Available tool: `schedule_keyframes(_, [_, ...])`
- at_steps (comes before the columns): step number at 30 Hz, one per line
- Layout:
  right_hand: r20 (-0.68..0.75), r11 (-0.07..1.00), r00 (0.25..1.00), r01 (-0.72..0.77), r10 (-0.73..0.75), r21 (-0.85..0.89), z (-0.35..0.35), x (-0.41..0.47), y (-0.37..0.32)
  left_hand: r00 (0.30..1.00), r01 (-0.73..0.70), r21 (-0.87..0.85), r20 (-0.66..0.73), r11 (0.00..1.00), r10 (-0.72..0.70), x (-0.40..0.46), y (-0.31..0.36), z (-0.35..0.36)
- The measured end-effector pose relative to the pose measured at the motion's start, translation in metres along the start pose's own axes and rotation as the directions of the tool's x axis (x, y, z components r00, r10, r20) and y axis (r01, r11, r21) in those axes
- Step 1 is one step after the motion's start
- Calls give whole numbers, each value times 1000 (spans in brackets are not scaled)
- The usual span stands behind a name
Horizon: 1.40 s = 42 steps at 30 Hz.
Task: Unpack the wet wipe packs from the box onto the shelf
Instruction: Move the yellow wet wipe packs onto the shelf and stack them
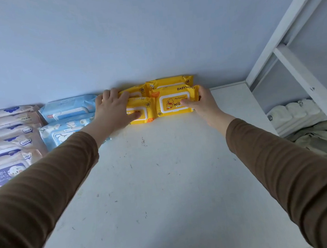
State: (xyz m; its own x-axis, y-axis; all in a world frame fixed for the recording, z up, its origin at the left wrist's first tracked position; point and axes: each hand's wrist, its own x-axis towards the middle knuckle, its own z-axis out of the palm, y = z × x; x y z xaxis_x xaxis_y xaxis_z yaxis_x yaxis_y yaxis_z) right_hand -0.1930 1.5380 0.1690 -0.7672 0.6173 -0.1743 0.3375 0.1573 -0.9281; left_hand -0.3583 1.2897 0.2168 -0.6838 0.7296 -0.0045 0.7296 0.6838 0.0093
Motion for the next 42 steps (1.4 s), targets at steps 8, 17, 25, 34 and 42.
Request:
schedule_keyframes(8, [-50, 995, 998, 37, -32, 94, 8, -6, 4, 996, 76, -55, -50, 996, -79, -7, 11, 10])
schedule_keyframes(17, [-77, 992, 996, 26, -35, -120, 15, -5, 3, 981, -8, 16, -192, 1000, 11, -18, 7, 7])
schedule_keyframes(25, [-192, 979, 979, 24, -64, -203, 22, -17, 0, 985, 57, -19, -159, 998, -59, -18, 15, 4])
schedule_keyframes(34, [-246, 897, 969, -113, 5, -427, 13, -61, -1, 972, 14, 44, -235, 999, -4, -41, 31, -8])
schedule_keyframes(42, [-150, 842, 985, -9, -86, -540, -5, -172, 3, 975, -56, -36, -218, 998, 47, -115, 68, -9])
